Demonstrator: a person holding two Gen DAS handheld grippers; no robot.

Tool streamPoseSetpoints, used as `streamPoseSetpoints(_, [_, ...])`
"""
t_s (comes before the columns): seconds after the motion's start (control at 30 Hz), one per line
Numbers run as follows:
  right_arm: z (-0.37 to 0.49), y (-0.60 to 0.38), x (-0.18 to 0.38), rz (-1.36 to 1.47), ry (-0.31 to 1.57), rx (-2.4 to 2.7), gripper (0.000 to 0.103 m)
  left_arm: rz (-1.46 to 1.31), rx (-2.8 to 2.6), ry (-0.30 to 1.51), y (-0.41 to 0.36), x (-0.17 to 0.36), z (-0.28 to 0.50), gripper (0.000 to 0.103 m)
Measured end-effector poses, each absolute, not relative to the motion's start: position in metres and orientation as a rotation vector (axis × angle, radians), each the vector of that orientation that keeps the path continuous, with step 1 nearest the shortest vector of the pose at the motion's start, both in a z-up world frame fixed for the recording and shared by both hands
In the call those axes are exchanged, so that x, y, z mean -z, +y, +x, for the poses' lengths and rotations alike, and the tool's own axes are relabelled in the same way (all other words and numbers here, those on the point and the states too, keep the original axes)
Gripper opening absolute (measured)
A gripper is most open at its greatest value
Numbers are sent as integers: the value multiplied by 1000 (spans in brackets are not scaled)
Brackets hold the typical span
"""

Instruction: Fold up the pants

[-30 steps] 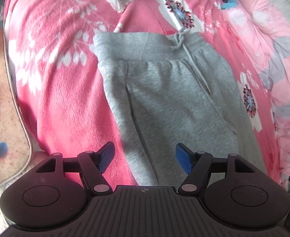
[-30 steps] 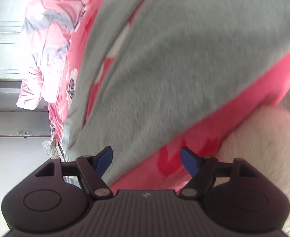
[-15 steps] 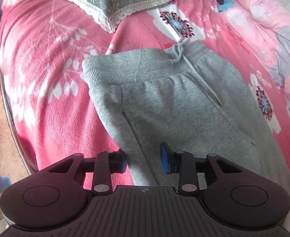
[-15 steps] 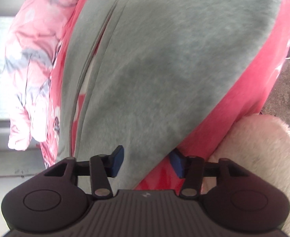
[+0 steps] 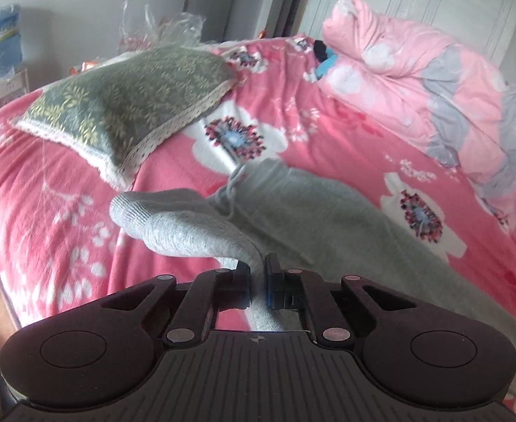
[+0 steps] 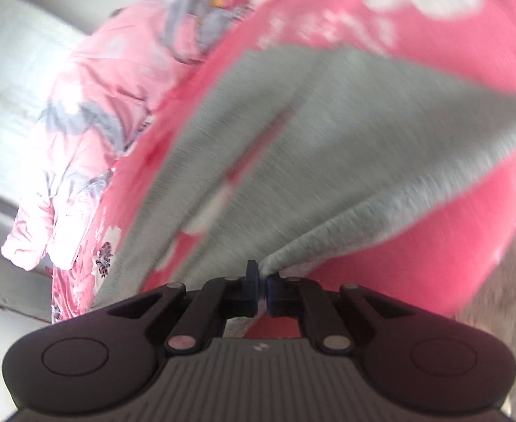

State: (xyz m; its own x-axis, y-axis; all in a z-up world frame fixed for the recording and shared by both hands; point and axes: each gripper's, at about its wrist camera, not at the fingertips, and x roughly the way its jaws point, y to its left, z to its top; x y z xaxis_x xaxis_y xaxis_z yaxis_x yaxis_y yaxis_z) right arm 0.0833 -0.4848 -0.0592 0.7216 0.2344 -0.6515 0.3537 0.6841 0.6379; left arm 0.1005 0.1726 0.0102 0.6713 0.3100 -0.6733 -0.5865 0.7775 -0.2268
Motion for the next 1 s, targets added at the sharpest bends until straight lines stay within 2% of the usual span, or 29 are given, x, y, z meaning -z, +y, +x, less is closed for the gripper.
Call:
streamPoseSetpoints(0.13, [147, -491, 26, 796, 720, 13, 103, -411, -505, 631, 168, -27, 150, 103])
streamPoseSetpoints(0.3, [247, -492, 12, 754, 711, -13, 103, -330, -511, 671, 163, -25, 236, 103])
streamPoseSetpoints(0.43, [325, -494, 36, 792, 782, -3, 103, -328, -523, 766, 164, 0, 302, 103])
streamPoseSetpoints(0.57, [377, -496, 85, 875, 840, 28, 103, -329, -545, 838, 168, 31, 340, 103])
streamPoseSetpoints(0.67, [395, -503, 118, 979, 844, 6, 103, -362, -546, 902, 175, 47, 349, 103])
streamPoseSetpoints(0.77, [397, -515, 142, 1125, 875, 2, 103, -409, -546, 901, 180, 40, 335, 103])
streamPoseSetpoints(1.0, [338, -535, 107, 1153, 827, -65, 103, -445, -469, 897, 183, -29, 261, 103])
